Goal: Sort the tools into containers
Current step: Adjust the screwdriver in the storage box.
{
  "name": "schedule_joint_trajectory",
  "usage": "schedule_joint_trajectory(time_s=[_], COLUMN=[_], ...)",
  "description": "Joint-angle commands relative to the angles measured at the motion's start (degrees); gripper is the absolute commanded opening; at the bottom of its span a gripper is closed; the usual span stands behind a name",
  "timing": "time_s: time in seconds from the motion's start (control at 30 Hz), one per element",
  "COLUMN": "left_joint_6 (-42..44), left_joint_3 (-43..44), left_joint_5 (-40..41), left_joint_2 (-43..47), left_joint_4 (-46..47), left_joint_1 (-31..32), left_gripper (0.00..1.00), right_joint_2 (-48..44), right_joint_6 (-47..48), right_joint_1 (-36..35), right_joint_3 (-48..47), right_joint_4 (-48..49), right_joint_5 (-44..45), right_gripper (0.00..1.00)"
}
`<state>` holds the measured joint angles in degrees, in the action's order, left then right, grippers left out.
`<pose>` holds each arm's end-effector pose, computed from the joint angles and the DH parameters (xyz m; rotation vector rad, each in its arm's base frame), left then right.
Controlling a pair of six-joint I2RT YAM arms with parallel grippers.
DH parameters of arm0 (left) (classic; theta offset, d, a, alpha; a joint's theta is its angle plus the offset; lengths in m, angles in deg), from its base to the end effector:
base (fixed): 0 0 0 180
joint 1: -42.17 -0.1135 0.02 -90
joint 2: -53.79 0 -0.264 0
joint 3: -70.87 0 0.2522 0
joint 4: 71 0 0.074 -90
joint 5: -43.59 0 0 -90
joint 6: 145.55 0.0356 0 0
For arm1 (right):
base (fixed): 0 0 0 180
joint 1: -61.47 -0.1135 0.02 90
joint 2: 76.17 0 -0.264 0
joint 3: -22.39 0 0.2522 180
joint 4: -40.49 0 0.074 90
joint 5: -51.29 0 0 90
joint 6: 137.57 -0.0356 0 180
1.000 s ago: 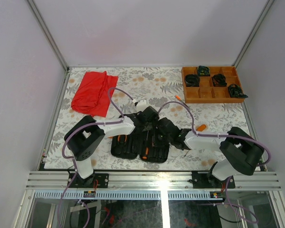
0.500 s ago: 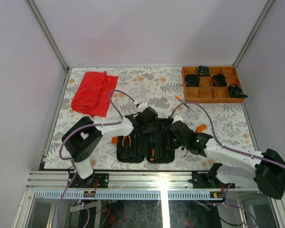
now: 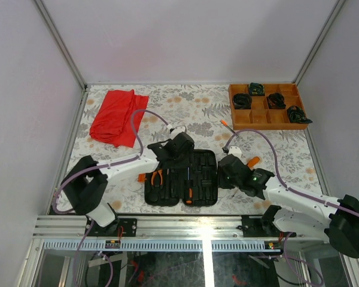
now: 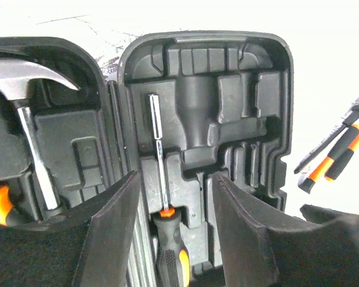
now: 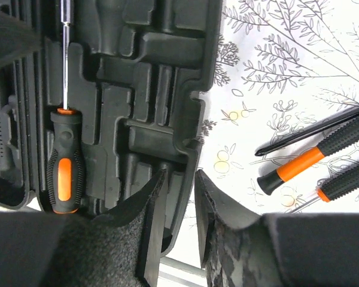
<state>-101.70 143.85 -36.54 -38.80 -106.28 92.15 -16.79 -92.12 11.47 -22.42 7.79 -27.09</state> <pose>0.2183 -0.2505 0.2034 0.0157 2.5715 -0.4566 0.1363 0.1513 0.1973 -0.0190 2.4428 0.5330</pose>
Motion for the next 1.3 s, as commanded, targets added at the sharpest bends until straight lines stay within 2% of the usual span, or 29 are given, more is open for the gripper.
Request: schedule_joint_trajectory(time_s=[0.0, 0.23, 0.4, 0.57, 0.9, 1.1, 1.27], left_joint_6=[2.2, 2.8, 1.9, 1.1, 1.1, 0.2, 0.6], left_joint_3=[-2.3, -9.2, -12.4, -14.2, -15.5, -17.9, -18.5], left_joint_5=[-0.1, -0.2, -0.6, -0.5, -0.4, -0.4, -0.1], left_joint_2=[4.5, 10.4, 12.6, 14.1, 15.6, 18.8, 20.4], left_joint_4=[-2.1, -0.3, 0.6, 1.2, 1.2, 2.1, 1.9], left_joint_1=[-0.9, -1.9, -2.3, -2.4, -3.5, -4.5, -5.1], left_gripper=[0.51, 0.52, 0.51, 0.52, 0.52, 0.52, 0.53], right_joint_2=[1.0, 6.6, 10.7, 13.8, 16.1, 8.7, 1.6], right_joint_6=[-0.1, 3.0, 6.0, 8.6, 16.8, 18.8, 14.5], right_joint_1=[1.2, 2.3, 4.2, 4.8, 7.6, 7.9, 8.3], right_joint_3=[0.1, 0.1, -1.4, -3.9, -8.6, -10.4, -9.6], right_joint_4=[-0.4, 3.3, 5.9, 9.0, 14.4, 5.9, -1.6], right_joint_5=[1.1, -4.6, -7.2, -10.1, -16.0, -7.3, 3.1], right_gripper=[0.33, 0.38, 0.32, 0.31, 0.39, 0.50, 0.52])
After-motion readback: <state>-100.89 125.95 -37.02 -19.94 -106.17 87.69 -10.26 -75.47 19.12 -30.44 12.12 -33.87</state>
